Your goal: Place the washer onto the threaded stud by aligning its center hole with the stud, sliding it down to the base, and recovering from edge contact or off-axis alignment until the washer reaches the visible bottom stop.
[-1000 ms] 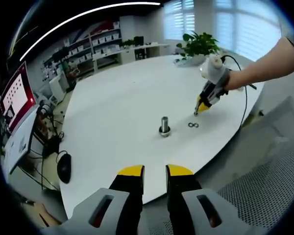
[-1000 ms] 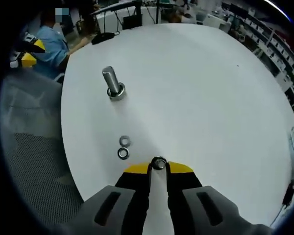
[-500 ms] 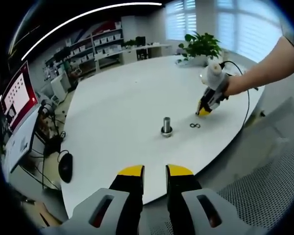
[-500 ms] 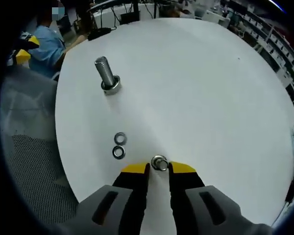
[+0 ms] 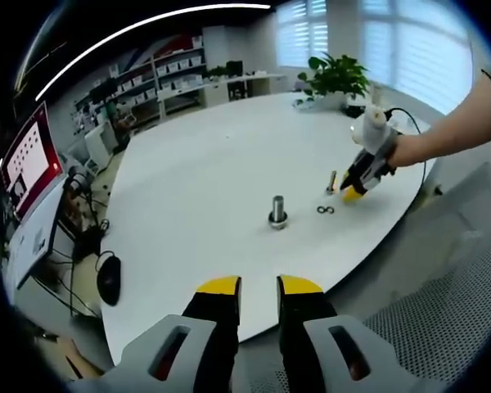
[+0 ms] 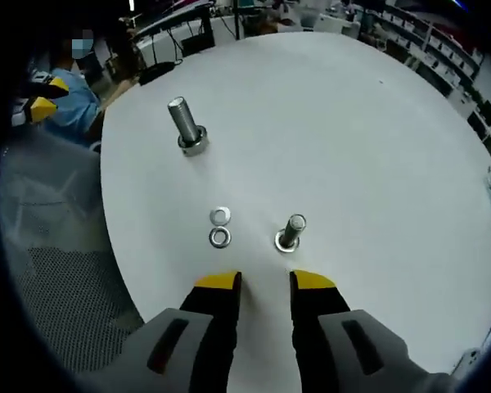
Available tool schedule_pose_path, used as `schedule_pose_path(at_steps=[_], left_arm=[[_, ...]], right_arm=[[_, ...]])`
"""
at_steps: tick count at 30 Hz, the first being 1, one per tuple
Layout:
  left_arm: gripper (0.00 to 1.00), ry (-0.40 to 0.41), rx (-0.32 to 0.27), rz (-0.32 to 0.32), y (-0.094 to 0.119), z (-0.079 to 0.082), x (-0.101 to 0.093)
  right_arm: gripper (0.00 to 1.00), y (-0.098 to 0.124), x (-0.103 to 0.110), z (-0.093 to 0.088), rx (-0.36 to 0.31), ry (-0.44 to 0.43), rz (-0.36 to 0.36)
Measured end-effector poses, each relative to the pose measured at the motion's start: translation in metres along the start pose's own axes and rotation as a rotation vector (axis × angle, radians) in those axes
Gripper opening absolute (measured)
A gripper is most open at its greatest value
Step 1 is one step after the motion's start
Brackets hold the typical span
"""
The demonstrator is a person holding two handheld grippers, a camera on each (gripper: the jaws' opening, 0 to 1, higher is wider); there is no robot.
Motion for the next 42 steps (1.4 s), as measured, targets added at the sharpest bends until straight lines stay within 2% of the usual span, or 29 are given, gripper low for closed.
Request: schedule_pose_path(at_steps=[1, 2, 3, 13, 20, 21, 23, 30, 34, 36, 42], left_arm=[[0.15, -0.001, 0.001, 0.000, 0.000, 0.000, 0.000], [0.15, -0.001, 0.002, -0.001, 0.000, 0.000, 0.000], [0.15, -0.002, 0.002, -0.001, 0.000, 0.000, 0.000], [0.15, -0.002, -0.004, 0.001, 0.000, 0.001, 0.000], [0.15, -0.003, -0.006, 0.003, 0.001, 0.001, 0.000], [0.15, -0.002, -0.007, 0.006, 0.001, 0.001, 0.001], [0.15, -0.005, -0.006, 0.008, 0.001, 0.001, 0.001], [0.15, -0.004, -0.011, 0.011, 0.001, 0.002, 0.001], [0.15, -0.002, -0.011, 0.011, 0.001, 0.002, 0.001], [0.15, -0.002, -0.011, 0.012, 0.001, 0.002, 0.001], [0.15, 0.000, -0.011, 0.014, 0.001, 0.002, 0.002]], right_arm=[[0.26, 0.000, 0.003, 0.000, -0.006, -0.002, 0.004], [0.26, -0.001, 0.008, 0.004, -0.048, 0.018, 0.023], [0.26, -0.001, 0.009, 0.004, -0.051, 0.015, 0.015], [0.26, -0.017, 0.032, 0.010, -0.032, 0.063, 0.053], [0.24, -0.025, 0.031, 0.017, -0.038, 0.094, 0.049], [0.24, -0.025, 0.032, 0.018, -0.038, 0.107, 0.049], [0.23, -0.026, 0.030, 0.018, -0.030, 0.187, 0.043], [0.21, -0.028, 0.033, 0.021, -0.034, 0.196, 0.064], [0.18, -0.028, 0.036, 0.022, -0.017, 0.251, 0.089], [0.18, -0.029, 0.035, 0.024, -0.005, 0.249, 0.092], [0.16, -0.030, 0.034, 0.026, 0.077, 0.313, 0.122]])
Point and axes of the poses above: the point that each gripper's makers call its tool centre point, and the gripper's own axes: y roughly backward along the fingers, x roughly to its left, z roughly out of its top, the point moved 5 cm from there along y, roughly backward along the fingers, and after that the axes turned 8 degrees about -x, right-handed, at the moved point
